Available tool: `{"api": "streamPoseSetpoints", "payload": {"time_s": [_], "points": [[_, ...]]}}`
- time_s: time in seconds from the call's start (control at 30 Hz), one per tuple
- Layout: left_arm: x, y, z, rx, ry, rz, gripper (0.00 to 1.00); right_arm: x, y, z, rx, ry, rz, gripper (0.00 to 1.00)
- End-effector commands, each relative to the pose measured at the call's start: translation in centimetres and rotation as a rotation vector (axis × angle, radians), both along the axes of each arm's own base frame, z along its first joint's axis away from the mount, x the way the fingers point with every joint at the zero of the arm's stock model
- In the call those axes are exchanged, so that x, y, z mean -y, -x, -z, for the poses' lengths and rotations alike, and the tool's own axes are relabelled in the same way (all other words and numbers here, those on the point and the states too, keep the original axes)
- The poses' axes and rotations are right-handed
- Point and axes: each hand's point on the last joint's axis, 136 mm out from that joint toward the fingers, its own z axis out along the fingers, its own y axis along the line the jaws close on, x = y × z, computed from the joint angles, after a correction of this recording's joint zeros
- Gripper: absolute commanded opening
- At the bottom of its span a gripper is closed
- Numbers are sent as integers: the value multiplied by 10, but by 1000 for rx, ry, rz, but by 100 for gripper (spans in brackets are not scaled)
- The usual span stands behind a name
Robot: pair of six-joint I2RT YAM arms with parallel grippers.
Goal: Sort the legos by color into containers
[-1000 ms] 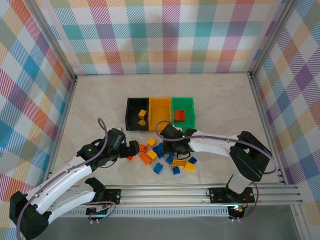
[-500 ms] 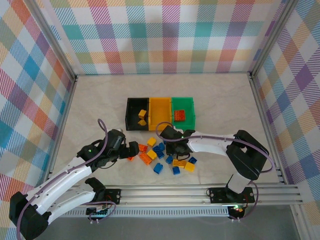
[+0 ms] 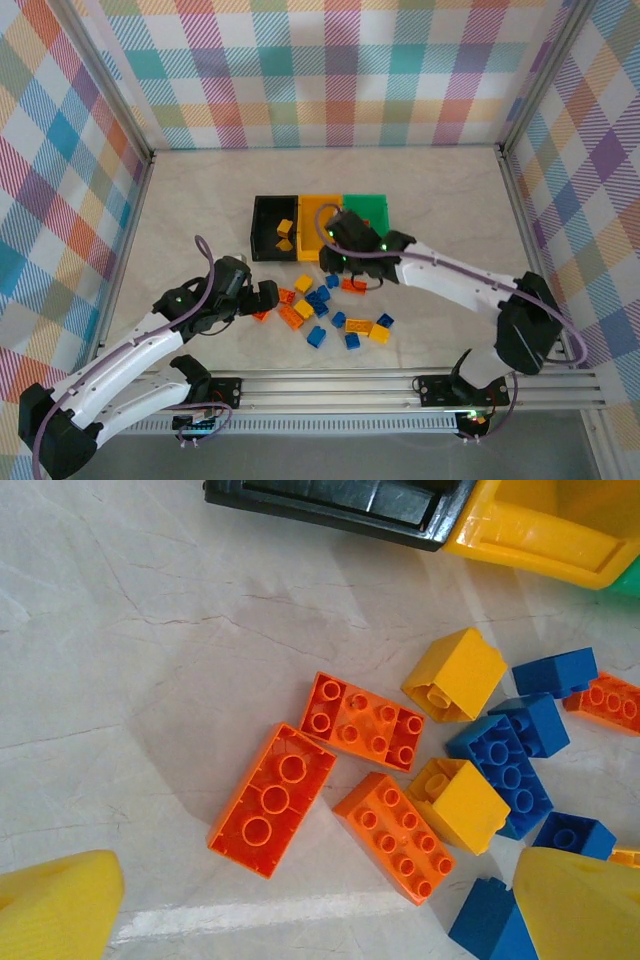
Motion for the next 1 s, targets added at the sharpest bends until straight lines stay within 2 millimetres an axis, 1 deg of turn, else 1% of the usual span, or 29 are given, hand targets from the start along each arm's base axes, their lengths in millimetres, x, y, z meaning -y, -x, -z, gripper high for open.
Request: {"api": "streamPoseSetpoints", "payload": {"time_s": [0.0, 0.1, 0.17, 0.23, 0.3, 0.37, 0.43, 0.5, 0.53, 0.6, 0.7, 0.77, 0.83, 0.97], "points": [[11, 6, -5, -19, 25, 66, 100, -11, -30, 15, 25, 94, -65, 27], [9, 10, -7, -30, 6, 83, 99, -13, -65, 24, 14, 121, -17, 26], [8, 13, -7, -38, 3, 90, 99, -15, -83, 30, 16, 127, 3, 27], [9, 15, -7, -46, 9, 97, 99, -18, -96, 35, 23, 150, 13, 28], [10, 17, -7, -51, 11, 107, 99, -22, -105, 39, 22, 168, 12, 31], [12, 19, -7, -61, 11, 119, 99, -26, -110, 41, 19, 175, 14, 36], [14, 21, -7, -66, 8, 132, 99, -29, -113, 34, 26, 163, 14, 45], [19, 22, -8, -67, 5, 150, 99, -30, -114, 21, 48, 141, 17, 56], [22, 22, -9, -65, 0, 163, 99, -29, -113, 12, 62, 125, 21, 61], [30, 24, -13, -61, -12, 197, 100, -25, -108, -3, 85, 94, 27, 67], [51, 28, -19, -41, -37, 265, 99, -14, -92, -19, 104, 32, 41, 72], [69, 34, -14, -44, -51, 314, 98, -2, -75, -17, 88, 9, 47, 74], [88, 44, 0, -72, -79, 375, 95, 14, -57, -11, 70, 0, 65, 75], [113, 62, 29, -114, -182, 469, 86, 51, -22, 1, 55, 12, 98, 76]]}}
